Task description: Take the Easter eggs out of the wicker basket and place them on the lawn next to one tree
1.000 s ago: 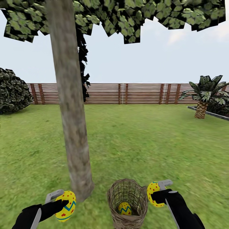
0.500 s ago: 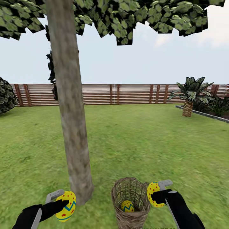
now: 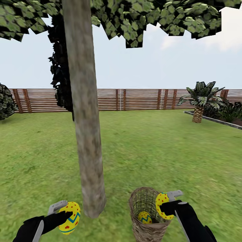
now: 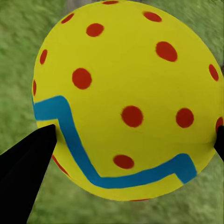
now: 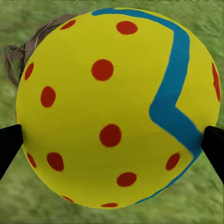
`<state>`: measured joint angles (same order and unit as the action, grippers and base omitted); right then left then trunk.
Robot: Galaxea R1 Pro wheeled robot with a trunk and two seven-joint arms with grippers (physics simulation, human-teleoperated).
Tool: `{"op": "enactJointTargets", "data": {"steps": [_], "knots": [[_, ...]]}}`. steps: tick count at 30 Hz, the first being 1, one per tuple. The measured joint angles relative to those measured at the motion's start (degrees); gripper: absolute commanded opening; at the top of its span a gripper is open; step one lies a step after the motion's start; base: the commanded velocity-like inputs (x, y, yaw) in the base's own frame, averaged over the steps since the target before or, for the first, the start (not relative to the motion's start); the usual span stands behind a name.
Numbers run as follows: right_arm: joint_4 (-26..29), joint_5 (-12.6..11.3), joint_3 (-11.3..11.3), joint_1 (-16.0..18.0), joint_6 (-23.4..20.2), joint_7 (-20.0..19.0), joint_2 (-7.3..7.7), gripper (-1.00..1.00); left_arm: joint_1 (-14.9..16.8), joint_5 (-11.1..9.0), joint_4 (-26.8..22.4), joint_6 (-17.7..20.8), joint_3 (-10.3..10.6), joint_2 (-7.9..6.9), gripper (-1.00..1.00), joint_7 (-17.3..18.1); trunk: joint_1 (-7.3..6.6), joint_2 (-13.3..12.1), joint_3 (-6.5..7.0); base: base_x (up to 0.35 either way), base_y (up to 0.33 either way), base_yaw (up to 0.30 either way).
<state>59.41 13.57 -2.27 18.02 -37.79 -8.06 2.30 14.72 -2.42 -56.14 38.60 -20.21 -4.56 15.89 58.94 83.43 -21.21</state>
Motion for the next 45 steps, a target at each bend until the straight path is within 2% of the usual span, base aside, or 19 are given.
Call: {"op": "enactJointTargets", "data": {"steps": [18, 31, 45], "knots": [[-1.2, 0.1, 0.2, 0.0, 0.1, 0.0, -0.08, -1.00, 0.0, 0.0, 0.1, 0.0, -0.1, -0.10, -1.00, 0.0, 0.00, 0.0, 0.00, 0.003, 0.332, 0.000], [-1.3, 0.1, 0.3, 0.0, 0.0, 0.0, -0.26, -1.00, 0.0, 0.0, 0.4, 0.0, -0.1, -0.05, -1.00, -0.1, 0.00, 0.0, 0.00, 0.128, 0.323, -0.002], [-1.3, 0.1, 0.3, 0.0, 0.0, -0.1, -0.31, -1.00, 0.0, 0.0, 1.4, -0.1, -0.1, 0.04, -1.00, -0.3, -0.02, 0.0, 0.00, 0.045, 0.328, -0.223]]}}
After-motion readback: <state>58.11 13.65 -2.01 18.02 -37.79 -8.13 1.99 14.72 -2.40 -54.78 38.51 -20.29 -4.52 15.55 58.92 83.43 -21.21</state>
